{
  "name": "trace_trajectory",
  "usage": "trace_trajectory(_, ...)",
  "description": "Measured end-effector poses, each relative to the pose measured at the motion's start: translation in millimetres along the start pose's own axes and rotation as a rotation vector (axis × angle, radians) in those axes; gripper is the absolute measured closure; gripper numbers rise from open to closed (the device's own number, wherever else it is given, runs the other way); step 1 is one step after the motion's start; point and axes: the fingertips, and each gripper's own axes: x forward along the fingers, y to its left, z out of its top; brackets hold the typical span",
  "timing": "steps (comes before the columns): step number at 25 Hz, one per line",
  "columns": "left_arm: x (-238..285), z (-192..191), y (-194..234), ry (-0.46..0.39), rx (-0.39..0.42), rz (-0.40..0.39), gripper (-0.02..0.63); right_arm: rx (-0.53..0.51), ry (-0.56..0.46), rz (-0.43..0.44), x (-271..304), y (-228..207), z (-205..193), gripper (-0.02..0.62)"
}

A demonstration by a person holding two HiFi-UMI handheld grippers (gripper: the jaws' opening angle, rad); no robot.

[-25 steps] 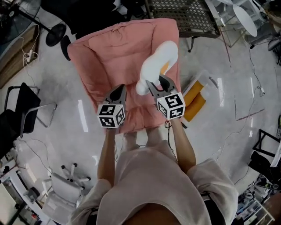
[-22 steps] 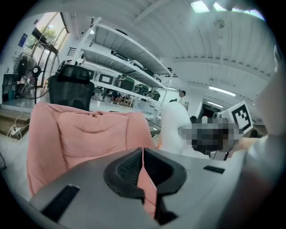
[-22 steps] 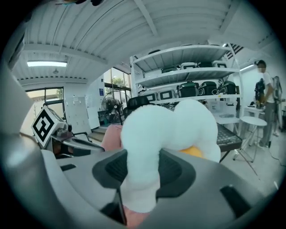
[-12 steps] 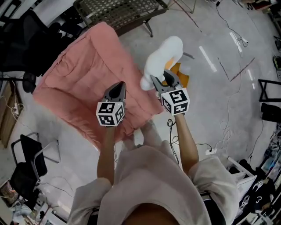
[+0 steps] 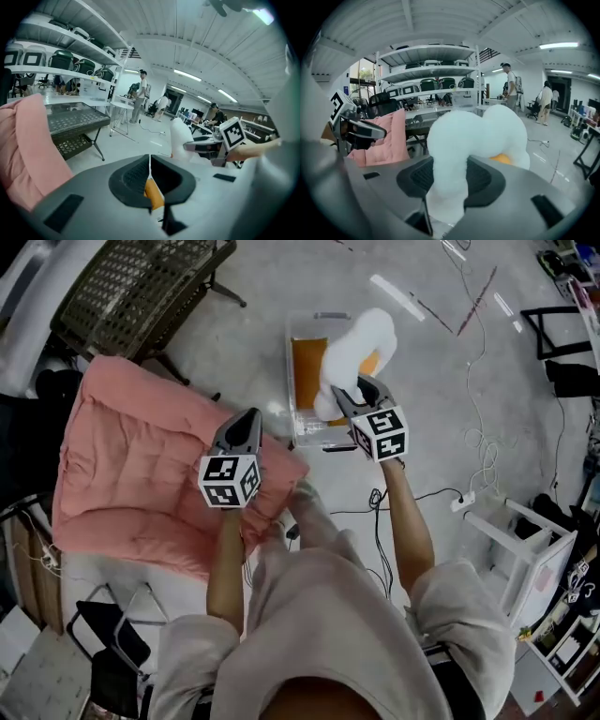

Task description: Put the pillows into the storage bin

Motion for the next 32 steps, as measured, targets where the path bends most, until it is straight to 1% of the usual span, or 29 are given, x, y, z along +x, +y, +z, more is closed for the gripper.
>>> trace_trajectory(4, 30, -5, -12, 0.031, -0.007, -0.034, 0.588, 0.062, 0.059, -0.053, 4, -44, -40, 0.423)
trace_trajectory(6, 39, -8, -16, 0.043, -0.01, -0.043, 0.588, 0.104, 0.089, -0.053, 10, -58, -64, 0.408)
trace_trajectory(7, 43, -9, -17, 0.048, -0.008, -0.045, 0.589, 0.126, 0.107, -0.05, 15, -64, -76, 0.354)
trace_trajectory(9, 49, -11, -18, 0.059, 0.0, -0.046, 0.588, 0.147, 0.146, -0.067, 28, -75, -99, 0.205)
trace_trajectory(10, 51, -11, -18, 0.064, 0.003, -0.045, 0.588, 0.15, 0.158, -0.077, 32, -78, -105, 0.141)
trace_trajectory(15, 47, -8, -7, 0.069, -0.002, -0.028, 0.588, 0.201, 0.143, -0.078, 37, -74, -104, 0.138)
trace_trajectory(21, 28, -4, 4, 0.042, -0.024, 0.009, 0.588, 0.17, 0.134, -0.026, 39, -44, -90, 0.143)
trace_trajectory(25, 5, -5, 21, 0.026, -0.038, 0.041, 0.588, 0.13, 0.108, -0.001, 43, -16, -69, 0.163)
trace_trajectory(28, -26, 3, 45, -0.006, -0.058, 0.102, 0.588, 0.081, 0.077, 0.046, 54, 18, -37, 0.19)
trace_trajectory(32, -85, 8, 78, -0.065, -0.098, 0.215, 0.588, 0.001, 0.036, 0.141, 63, 84, 2, 0.226)
